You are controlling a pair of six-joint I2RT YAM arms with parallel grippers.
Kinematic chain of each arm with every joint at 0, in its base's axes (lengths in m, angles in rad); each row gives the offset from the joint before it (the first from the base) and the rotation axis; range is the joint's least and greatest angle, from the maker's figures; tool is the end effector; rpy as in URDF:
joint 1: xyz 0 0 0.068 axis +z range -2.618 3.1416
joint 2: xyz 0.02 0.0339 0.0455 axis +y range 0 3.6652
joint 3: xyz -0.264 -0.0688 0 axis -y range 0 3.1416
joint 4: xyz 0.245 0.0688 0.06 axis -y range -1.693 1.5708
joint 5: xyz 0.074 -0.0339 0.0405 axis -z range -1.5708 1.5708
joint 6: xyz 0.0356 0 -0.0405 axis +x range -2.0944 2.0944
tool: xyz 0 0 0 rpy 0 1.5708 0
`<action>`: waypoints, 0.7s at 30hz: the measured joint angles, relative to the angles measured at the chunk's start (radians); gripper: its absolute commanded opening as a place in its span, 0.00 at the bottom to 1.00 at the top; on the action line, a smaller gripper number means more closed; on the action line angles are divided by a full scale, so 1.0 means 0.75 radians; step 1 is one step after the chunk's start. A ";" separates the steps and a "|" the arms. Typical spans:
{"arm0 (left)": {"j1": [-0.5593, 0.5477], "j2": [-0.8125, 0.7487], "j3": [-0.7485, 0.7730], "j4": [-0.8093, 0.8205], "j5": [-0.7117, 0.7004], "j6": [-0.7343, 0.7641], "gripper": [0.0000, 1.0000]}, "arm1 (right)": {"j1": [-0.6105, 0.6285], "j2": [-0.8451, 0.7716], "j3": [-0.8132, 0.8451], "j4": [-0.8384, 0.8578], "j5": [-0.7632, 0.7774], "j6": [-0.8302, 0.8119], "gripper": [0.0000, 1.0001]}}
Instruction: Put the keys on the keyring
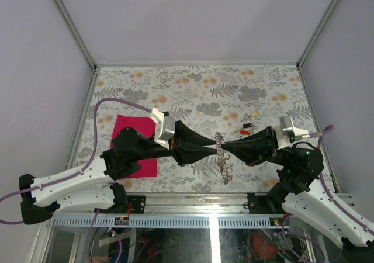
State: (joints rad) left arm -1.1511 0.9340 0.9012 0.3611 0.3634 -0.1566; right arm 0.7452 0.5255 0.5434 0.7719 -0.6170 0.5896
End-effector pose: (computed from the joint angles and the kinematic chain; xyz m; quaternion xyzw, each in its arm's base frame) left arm 0.0746 -0.1982 0.4123 0.4022 0.4331 -0.5699 0.5708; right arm 0.0654 0.0884 0.3835 -0.3081 0.3398 0.6361 0.6205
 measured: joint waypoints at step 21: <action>0.000 0.043 0.010 0.009 -0.003 -0.004 0.10 | 0.000 0.010 -0.001 -0.054 -0.015 -0.024 0.00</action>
State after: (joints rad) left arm -1.1511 0.9665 0.9089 0.3679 0.3611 -0.1593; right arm 0.7452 0.5331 0.5426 0.7311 -0.6285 0.5713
